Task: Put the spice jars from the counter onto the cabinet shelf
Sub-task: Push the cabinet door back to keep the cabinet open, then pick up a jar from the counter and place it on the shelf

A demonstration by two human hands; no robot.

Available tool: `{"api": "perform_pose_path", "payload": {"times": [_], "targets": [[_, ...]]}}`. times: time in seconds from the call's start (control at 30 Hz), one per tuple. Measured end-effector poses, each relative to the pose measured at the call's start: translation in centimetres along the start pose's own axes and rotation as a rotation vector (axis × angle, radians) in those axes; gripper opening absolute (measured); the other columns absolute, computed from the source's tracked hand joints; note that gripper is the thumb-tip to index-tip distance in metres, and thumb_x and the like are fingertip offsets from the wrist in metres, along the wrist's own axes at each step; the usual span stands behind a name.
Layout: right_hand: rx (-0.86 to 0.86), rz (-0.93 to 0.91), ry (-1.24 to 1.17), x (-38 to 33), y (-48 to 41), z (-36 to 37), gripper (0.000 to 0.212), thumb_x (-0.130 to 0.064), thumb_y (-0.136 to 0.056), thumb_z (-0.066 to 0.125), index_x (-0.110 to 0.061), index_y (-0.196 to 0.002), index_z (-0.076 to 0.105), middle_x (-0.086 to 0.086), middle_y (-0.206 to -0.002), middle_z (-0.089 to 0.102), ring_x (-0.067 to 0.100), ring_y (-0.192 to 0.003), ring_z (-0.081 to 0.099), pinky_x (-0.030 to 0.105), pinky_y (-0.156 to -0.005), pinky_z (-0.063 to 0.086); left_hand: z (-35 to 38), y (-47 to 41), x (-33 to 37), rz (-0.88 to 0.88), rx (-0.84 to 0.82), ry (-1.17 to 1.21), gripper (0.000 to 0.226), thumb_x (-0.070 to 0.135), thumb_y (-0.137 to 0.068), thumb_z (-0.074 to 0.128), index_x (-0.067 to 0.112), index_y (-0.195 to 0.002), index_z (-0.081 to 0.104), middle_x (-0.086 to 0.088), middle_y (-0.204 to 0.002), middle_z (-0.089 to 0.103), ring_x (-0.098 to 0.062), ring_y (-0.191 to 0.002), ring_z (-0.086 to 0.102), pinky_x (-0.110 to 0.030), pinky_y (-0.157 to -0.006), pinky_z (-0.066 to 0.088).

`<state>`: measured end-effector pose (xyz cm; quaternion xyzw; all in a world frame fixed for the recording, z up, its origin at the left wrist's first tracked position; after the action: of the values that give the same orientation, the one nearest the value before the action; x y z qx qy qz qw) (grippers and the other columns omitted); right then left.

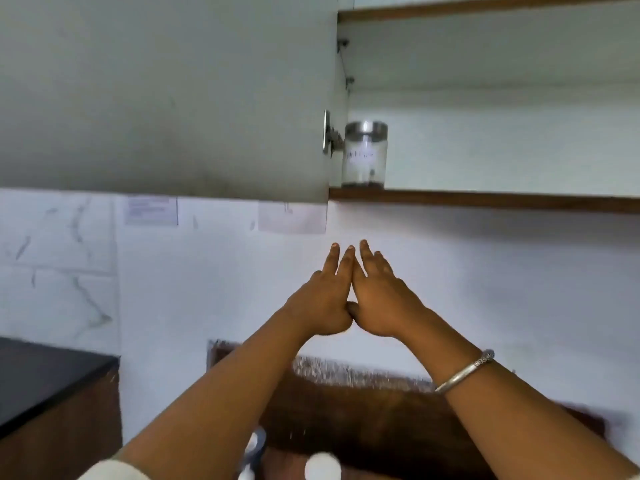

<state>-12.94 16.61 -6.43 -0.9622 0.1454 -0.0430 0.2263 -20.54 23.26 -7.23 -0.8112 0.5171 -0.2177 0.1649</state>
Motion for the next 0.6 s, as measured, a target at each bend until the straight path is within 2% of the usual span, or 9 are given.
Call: {"api": "perform_pose_path", "payload": {"times": [0.13, 0.2, 0.37, 0.47, 0.6], "targets": [[-0.103, -0.043, -0.088, -1.5, 5.8, 4.8, 0.08, -0.033, -0.093, 0.053, -0.024, -0.15, -0.002, 0.003, -0.157, -0.018, 0.029, -0.146, -0.002, 0.048, -0.113, 0.023, 3.9, 6.1, -0.8, -0.04, -0.126, 0.055, 0.107, 0.028, -0.076, 0.07, 0.022, -0.147, -0.01, -0.008, -0.157, -0.01, -0.033, -0.143, 0.016, -0.047, -0.111, 0.031], [-0.205, -0.041, -0.128, -2.5, 9.3, 8.0, 0.081, -0.034, -0.091, 0.056, -0.022, -0.15, 0.002, 0.006, -0.158, -0.013, 0.031, -0.145, 0.001, 0.048, -0.114, 0.023, 6.8, 9.9, -1.1, -0.046, -0.231, 0.088, 0.109, 0.028, -0.073, 0.072, 0.016, -0.148, -0.006, -0.013, -0.157, -0.001, -0.031, -0.143, 0.012, -0.046, -0.113, 0.026], [-0.423, -0.008, -0.227, -5.6, 18.5, 16.7, 0.078, -0.037, -0.091, 0.054, -0.017, -0.15, 0.006, 0.014, -0.158, 0.001, 0.036, -0.143, 0.008, 0.05, -0.112, 0.026, 13.9, 20.3, -1.4, -0.103, -0.46, 0.203, 0.109, 0.024, -0.072, 0.076, 0.006, -0.147, -0.002, -0.017, -0.154, 0.012, -0.03, -0.142, 0.019, -0.038, -0.113, 0.026], [-0.576, 0.058, -0.322, -7.5, 23.8, 21.4, 0.079, -0.037, -0.092, 0.052, -0.016, -0.15, 0.002, 0.012, -0.158, 0.001, 0.034, -0.144, 0.007, 0.046, -0.115, 0.02, 17.3, 26.4, -2.1, -0.169, -0.568, 0.23, 0.107, 0.029, -0.073, 0.075, 0.009, -0.148, 0.0, -0.015, -0.153, 0.018, -0.029, -0.137, 0.029, -0.033, -0.109, 0.031], [-0.736, 0.114, -0.469, -10.0, 30.6, 26.0, 0.08, -0.038, -0.092, 0.052, -0.018, -0.151, 0.001, 0.012, -0.158, 0.006, 0.029, -0.145, 0.007, 0.04, -0.116, 0.015, 20.8, 33.9, -2.5, -0.26, -0.731, 0.257, 0.107, 0.034, -0.072, 0.073, 0.012, -0.148, 0.001, -0.014, -0.154, 0.017, -0.03, -0.138, 0.026, -0.034, -0.107, 0.029]]}}
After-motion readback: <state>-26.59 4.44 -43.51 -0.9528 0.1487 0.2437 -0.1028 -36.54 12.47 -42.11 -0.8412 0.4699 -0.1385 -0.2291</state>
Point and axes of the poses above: each hand's wrist, its own y-axis away from the middle knuckle, its own z-axis out of the palm, x = y × z, the point moved 4 cm from there along -y, towards the middle knuckle
